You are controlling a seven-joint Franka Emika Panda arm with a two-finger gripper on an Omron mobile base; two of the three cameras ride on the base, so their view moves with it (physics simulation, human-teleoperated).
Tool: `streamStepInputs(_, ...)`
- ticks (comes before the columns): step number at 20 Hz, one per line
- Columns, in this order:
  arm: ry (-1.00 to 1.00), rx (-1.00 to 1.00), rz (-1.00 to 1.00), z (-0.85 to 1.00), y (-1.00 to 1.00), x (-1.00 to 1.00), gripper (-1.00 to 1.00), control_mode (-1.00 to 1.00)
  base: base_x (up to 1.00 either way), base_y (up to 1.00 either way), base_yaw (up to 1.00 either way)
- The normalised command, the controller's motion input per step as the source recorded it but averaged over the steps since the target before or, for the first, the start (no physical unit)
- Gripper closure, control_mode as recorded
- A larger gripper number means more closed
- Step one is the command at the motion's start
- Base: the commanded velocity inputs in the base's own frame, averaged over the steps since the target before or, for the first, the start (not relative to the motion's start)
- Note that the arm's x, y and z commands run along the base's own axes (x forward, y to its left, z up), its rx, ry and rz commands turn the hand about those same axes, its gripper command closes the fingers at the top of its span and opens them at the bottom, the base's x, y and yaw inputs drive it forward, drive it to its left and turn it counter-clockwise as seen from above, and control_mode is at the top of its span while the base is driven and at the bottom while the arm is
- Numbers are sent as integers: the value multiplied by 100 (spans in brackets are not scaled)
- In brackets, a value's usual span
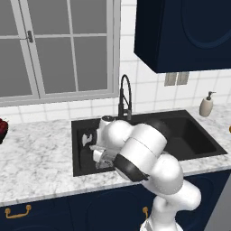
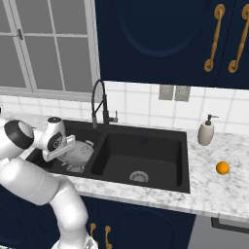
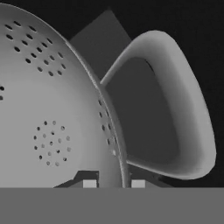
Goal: Put the colander in the sink, put the orange in the colander, and turn on the sink faucet and pour water over the colander.
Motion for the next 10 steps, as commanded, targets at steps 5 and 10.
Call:
streamStepInputs(5,19,-10,-56,-33,100,33,100,-100,0,0,0)
streamStepInputs(10,17,-9,-54,-29,100,36,100,-100,0,0,0)
